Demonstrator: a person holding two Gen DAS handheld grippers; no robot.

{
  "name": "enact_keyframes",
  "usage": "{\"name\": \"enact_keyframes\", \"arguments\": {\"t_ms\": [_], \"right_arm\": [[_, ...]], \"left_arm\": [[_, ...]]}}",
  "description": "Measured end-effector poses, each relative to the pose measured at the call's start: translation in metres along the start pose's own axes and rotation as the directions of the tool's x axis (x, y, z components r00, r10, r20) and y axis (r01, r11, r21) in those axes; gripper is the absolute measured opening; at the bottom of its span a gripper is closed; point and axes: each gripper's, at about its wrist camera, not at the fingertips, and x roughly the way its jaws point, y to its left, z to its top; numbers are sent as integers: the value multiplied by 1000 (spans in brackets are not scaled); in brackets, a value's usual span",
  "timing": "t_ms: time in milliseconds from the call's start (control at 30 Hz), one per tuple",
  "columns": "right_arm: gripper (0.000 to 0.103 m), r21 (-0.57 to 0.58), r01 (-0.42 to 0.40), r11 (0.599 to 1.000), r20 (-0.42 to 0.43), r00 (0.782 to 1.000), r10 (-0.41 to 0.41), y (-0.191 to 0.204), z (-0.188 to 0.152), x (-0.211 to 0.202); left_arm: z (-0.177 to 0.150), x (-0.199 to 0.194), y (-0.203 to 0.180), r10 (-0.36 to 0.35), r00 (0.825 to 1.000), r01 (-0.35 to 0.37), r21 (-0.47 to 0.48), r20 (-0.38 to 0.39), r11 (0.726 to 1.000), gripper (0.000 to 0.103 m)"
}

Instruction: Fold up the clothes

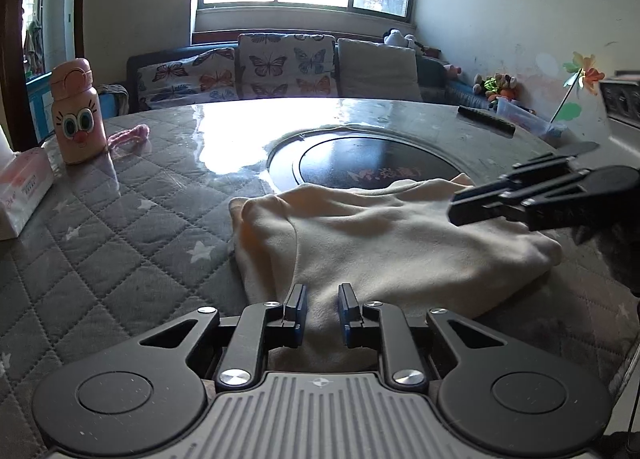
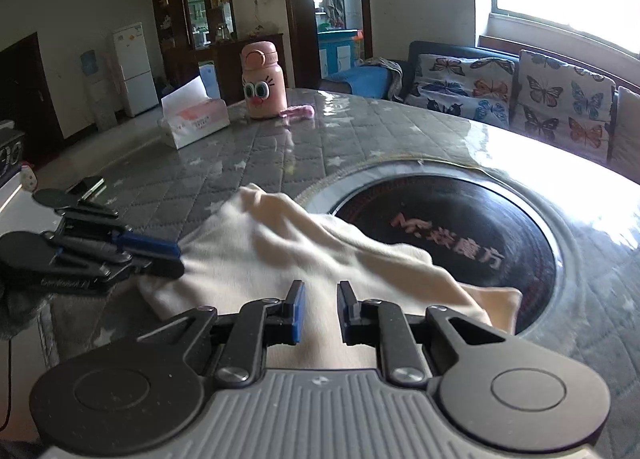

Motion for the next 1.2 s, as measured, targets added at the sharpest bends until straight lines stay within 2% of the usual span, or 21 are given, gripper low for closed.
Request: {"name": "enact_keyframes", "arguments": {"t_ms": [200,300,567,733,833,1000,1200], "right_arm": [[17,-13,-7,1000,-38,999,7,4,-1,24],[17,-13,-10,1000,-25,1000,9,5,0,22],[17,13,-17,1000,-30,999,18,0,-1,28],[17,30,-12,999,-5,1000,12,-6,4,21],[17,46,5,999,10,1000,-6,-11,6,19],[17,89,52,995,19,998,-53,-25,6,18],[17,134,125,983,-6,992,-125,-48,2,30]], "left_arm": [[23,5,1,8,999,-8,11,38,1000,19],[38,20,4,14,999,-14,17,46,1000,19],[46,61,26,101,995,-101,-6,-24,995,17],[57,50,17,30,999,-30,-5,31,1000,17],[65,55,3,-11,999,9,32,44,999,17],[67,84,1,0,1000,1,36,-15,999,17],[64,89,3,8,1000,-7,33,-27,999,17]]}}
